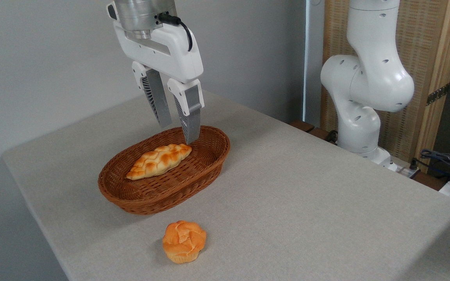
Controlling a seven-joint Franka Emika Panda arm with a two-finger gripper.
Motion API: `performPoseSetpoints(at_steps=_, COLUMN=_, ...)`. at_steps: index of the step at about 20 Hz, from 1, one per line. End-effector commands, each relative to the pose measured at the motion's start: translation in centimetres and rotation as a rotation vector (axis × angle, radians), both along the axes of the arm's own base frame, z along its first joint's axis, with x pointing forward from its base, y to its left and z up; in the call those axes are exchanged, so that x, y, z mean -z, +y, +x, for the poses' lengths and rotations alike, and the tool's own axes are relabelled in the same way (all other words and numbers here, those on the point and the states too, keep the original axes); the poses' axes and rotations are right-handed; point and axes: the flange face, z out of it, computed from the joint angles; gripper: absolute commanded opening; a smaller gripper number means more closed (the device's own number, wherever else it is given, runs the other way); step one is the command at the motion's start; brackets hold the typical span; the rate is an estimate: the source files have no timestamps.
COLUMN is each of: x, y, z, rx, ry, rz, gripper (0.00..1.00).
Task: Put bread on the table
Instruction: 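Lower the open gripper into the wicker basket onto the braided loaf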
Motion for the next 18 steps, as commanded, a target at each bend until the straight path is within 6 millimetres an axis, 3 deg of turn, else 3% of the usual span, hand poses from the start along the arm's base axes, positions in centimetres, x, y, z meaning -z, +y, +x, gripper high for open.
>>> performPoseSetpoints(at_steps=1, x=0.4, y=0.1, z=0.2, rx=0.009, ry=0.011, rz=-0.029, gripper=1.00)
performPoseSetpoints(at_steps=12, x=0.5, y=-0.5, z=0.2, rx=0.033, ry=0.011, rz=-0.028, gripper=1.00)
performPoseSetpoints(at_steps=14, x=1.6, y=-1.6, z=0.2, rx=0.048, ry=0.014, rz=-0.029, gripper=1.00)
performPoseSetpoints(at_steps=18, x=4.3, y=-6.1, z=-0.6, rx=0.103, ry=0.038, rz=-0.082, gripper=1.00)
